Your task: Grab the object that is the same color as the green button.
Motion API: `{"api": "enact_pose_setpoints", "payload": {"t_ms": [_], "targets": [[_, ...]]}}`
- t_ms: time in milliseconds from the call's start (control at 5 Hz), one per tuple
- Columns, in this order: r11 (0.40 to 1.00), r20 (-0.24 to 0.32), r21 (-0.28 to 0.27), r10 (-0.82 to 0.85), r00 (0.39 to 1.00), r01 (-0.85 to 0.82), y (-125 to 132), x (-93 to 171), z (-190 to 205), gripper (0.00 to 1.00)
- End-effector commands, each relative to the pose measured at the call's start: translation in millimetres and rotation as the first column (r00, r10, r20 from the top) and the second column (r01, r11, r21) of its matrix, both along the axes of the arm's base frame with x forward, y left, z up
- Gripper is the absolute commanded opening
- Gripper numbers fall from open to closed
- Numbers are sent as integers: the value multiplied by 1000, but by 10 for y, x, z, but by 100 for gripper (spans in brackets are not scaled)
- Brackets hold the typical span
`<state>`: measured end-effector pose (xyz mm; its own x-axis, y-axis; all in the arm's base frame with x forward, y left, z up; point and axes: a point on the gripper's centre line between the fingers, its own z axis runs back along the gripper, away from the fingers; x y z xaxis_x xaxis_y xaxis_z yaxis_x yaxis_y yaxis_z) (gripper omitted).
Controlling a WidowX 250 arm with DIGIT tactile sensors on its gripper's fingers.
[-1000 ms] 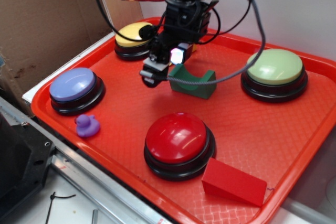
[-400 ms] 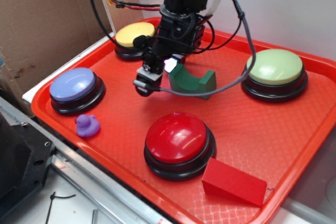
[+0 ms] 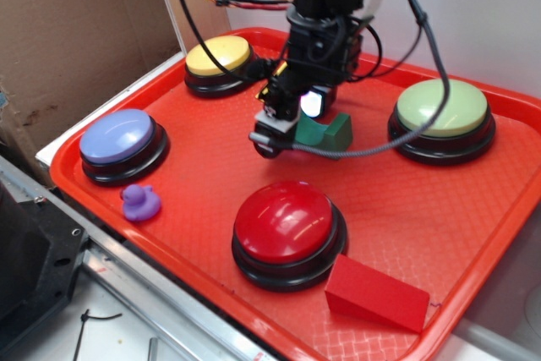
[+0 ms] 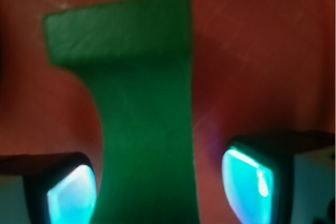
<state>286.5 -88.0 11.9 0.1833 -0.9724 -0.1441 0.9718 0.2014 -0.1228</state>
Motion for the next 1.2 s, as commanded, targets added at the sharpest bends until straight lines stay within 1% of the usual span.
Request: {"api": "enact_pose_setpoints", "payload": {"t_ms": [0,400,600,800,1000], "targets": [[1000,8,-8,-1,1000,1,-58,-150,-27,0],[999,39,10,41,998,-42,29,-160,55,0],[987,81,30,153,985,-156,112,-171,472,0],[917,180,28,388,904,-399,148,-295,961,0],[787,179,-106,616,767,-607,251,-588,1447,0]]}}
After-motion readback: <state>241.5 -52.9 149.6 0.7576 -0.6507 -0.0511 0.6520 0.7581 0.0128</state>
